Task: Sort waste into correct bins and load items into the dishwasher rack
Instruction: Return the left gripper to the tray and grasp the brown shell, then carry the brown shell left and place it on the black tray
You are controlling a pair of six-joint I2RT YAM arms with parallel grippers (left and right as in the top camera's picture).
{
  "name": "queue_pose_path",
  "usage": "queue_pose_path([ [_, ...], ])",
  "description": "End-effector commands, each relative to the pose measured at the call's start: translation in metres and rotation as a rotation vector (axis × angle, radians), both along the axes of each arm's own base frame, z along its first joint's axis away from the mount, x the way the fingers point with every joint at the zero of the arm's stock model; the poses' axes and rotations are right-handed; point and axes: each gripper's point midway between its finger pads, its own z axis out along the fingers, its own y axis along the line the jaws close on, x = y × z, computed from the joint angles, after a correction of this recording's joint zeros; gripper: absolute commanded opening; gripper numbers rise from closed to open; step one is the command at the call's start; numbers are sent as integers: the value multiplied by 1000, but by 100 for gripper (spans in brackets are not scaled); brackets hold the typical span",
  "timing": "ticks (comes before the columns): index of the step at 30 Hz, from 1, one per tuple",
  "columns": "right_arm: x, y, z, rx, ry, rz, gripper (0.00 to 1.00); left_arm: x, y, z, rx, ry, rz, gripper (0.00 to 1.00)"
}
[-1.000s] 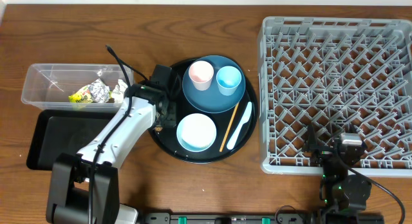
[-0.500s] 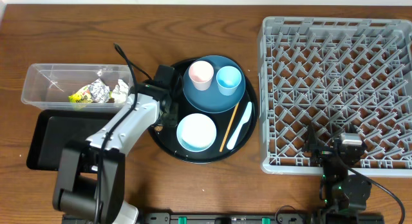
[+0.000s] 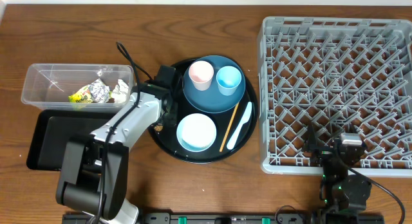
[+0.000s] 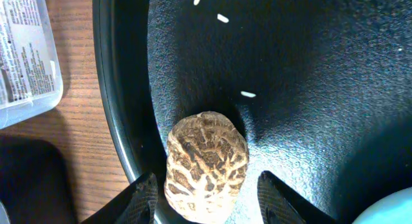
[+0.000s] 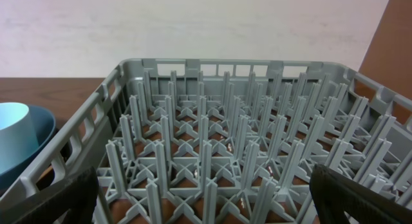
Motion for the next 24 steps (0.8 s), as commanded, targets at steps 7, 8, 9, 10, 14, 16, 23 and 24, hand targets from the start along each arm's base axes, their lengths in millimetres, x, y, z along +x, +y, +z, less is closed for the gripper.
queue_pose_path([
  [7, 0, 3, -1, -8, 2, 12, 99, -5, 5, -22, 35, 58, -12, 52],
  [8, 0, 3, -1, -8, 2, 12, 99, -5, 4, -22, 35, 56, -12, 52],
  [9, 0, 3, -1, -8, 2, 12, 99, -5, 4, -22, 35, 56, -12, 52],
  [10, 0, 3, -1, -8, 2, 12, 99, -5, 4, -22, 35, 56, -12, 52],
  [14, 0, 3, -1, -8, 2, 12, 99, -5, 4, -22, 35, 55, -12, 51],
  [16, 0, 3, -1, -8, 2, 12, 99, -3, 4, -22, 33, 50, -12, 51],
  [23, 0, 3, -1, -8, 2, 12, 99, -1, 3, -21, 30, 40, -12, 24],
  [24, 0, 3, -1, -8, 2, 12, 99, 0, 3, -20, 30, 38, -12, 23],
])
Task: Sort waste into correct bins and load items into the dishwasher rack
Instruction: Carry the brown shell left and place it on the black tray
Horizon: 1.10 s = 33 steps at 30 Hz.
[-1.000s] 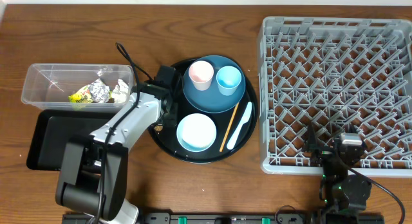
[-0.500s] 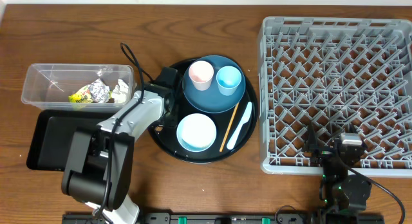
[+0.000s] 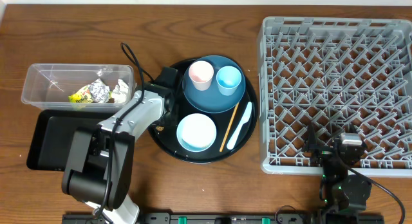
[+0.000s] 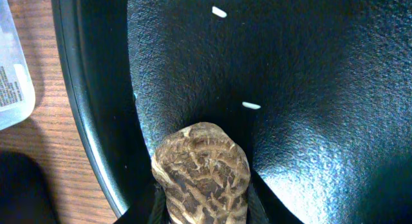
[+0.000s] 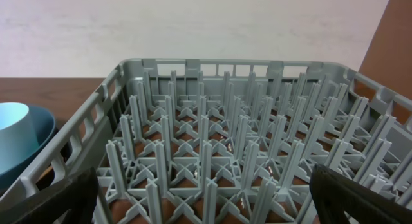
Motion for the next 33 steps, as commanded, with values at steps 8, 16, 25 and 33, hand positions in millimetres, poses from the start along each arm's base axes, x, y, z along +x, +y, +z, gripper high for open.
queue_pose_path([
  [8, 0, 3, -1, -8, 2, 12, 99, 21, -4, 34, -9, -77, -18, 11],
  [16, 0, 3, -1, -8, 2, 12, 99, 21, -4, 103, -52, -220, -15, 10],
  [25, 0, 3, -1, -8, 2, 12, 99, 11, 56, 158, 1, -403, 318, 6],
  [33, 0, 3, -1, -8, 2, 12, 99, -21, 161, 160, 36, -411, 783, 6],
])
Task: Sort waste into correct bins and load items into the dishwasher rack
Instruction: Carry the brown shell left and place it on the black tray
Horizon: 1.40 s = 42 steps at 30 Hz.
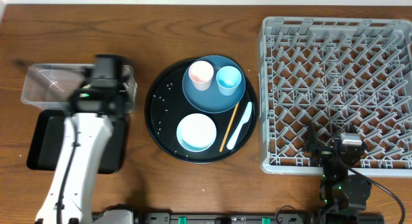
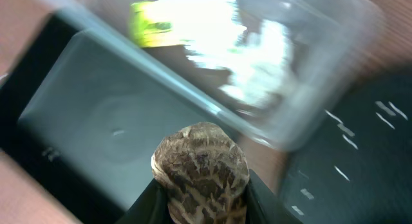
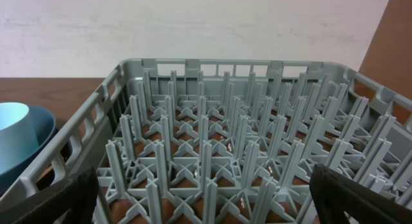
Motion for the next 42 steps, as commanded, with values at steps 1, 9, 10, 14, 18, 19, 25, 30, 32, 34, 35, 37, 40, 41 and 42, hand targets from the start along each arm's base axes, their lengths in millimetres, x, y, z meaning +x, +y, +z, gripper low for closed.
queue_pose_path([
  [1, 0, 3, -1, -8, 2, 12, 99, -16, 54, 3, -2, -30, 261, 6],
  [9, 0, 3, -1, -8, 2, 12, 99, -65, 133, -24, -53, 7, 628, 6],
  [10, 0, 3, -1, -8, 2, 12, 99, -69, 137, -29, -70, 17, 651, 6],
  [14, 0, 3, -1, -8, 2, 12, 99, -80, 153, -56, -128, 87, 725, 6],
  [18, 0, 3, -1, -8, 2, 12, 99, -92, 162, -82, -156, 175, 777, 6],
  [19, 0, 3, -1, -8, 2, 12, 99, -95, 164, -88, -162, 192, 787, 6],
  [25, 0, 3, -1, -8, 2, 12, 99, -104, 172, -100, -193, 214, 848, 34],
  [30, 0, 3, -1, -8, 2, 12, 99, -102, 174, -100, -202, 197, 851, 57],
  [32, 0, 3, -1, -8, 2, 12, 99, -100, 176, -99, -198, 184, 851, 57],
  [34, 0, 3, -1, -8, 2, 12, 99, -95, 176, -98, -211, 169, 837, 58],
  [35, 0, 3, -1, -8, 2, 12, 99, -90, 174, -97, -231, 155, 818, 58],
  [37, 0, 3, -1, -8, 2, 12, 99, -73, 168, -90, -301, 108, 754, 59],
  [40, 0, 3, -1, -8, 2, 12, 99, -56, 162, -75, -362, 33, 706, 59],
  [41, 0, 3, -1, -8, 2, 12, 99, -53, 161, -68, -370, 8, 697, 59],
  [42, 0, 3, -1, -8, 2, 12, 99, -50, 160, -61, -373, -18, 690, 59],
])
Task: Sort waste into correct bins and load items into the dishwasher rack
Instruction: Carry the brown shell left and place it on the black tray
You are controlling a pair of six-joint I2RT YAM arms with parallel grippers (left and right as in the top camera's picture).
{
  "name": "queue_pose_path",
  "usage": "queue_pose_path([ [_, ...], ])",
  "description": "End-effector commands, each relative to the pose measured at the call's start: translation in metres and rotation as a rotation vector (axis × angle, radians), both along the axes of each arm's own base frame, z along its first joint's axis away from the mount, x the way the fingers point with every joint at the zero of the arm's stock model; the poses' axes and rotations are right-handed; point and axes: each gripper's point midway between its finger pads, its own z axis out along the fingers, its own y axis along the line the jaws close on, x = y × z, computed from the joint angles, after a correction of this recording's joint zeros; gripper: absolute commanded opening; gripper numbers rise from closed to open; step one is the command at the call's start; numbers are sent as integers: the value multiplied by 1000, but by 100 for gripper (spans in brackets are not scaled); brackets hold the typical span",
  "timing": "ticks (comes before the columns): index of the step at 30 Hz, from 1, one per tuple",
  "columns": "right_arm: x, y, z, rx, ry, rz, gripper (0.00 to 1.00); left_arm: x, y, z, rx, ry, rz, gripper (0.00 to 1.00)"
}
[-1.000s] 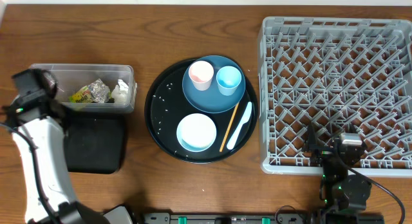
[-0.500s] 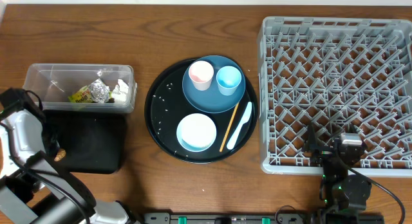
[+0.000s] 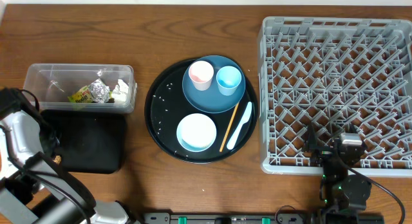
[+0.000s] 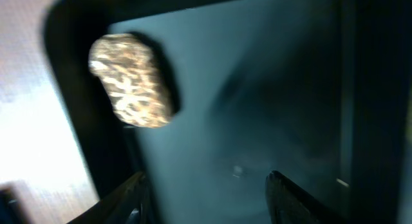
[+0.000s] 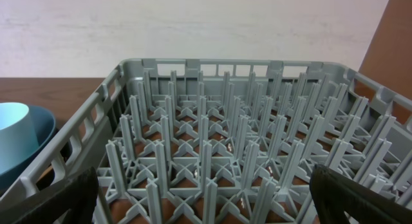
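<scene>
A brown, crackle-skinned lump like a mushroom cap (image 4: 132,79) lies free in a corner of the black bin (image 3: 87,143). My left gripper (image 4: 209,208) hangs open above the bin floor, apart from the lump and holding nothing. The view is blurred. On the round black tray (image 3: 154,114) sit a blue plate (image 3: 215,95) with a pink cup (image 3: 201,74) and a blue cup (image 3: 228,78), a white bowl (image 3: 196,132), a chopstick (image 3: 230,125) and a white spoon (image 3: 241,124). My right gripper (image 5: 206,211) stands open at the near edge of the grey dishwasher rack (image 3: 335,31).
A clear bin (image 3: 38,79) with foil and wrappers stands behind the black bin. White grains are scattered on the round tray. The left arm (image 3: 19,130) reaches in from the table's far left edge.
My left gripper was shut on the brown lump, held over the two bins. Now it is open and the lump lies in the black bin. The arm has swung to the far left.
My left gripper stood open around the brown lump at the round tray's left edge, then shut on it there. After that it held the lump above the bins. Now the lump rests in the black bin and the gripper is open. The right arm stayed still.
</scene>
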Motion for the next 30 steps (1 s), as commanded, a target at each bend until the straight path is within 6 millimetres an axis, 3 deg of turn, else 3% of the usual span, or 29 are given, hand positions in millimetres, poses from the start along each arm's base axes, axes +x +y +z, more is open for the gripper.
queue_pose_path([
  [1, 0, 3, -1, -8, 2, 12, 99, 24, -3, 39, 7, -164, -45, 59],
  [6, 0, 3, -1, -8, 2, 12, 99, 39, -22, 70, -2, -298, -96, 59],
  [11, 0, 3, -1, -8, 2, 12, 99, 57, -61, 94, -42, -392, -211, 59],
  [15, 0, 3, -1, -8, 2, 12, 99, 68, -109, 104, -83, -413, -389, 59],
  [19, 0, 3, -1, -8, 2, 12, 99, 73, -161, 102, -130, -375, -566, 59],
  [27, 0, 3, -1, -8, 2, 12, 99, 56, -283, 94, -224, -278, -977, 54],
  [30, 0, 3, -1, -8, 2, 12, 99, 51, -314, 90, -191, -255, -1078, 51],
])
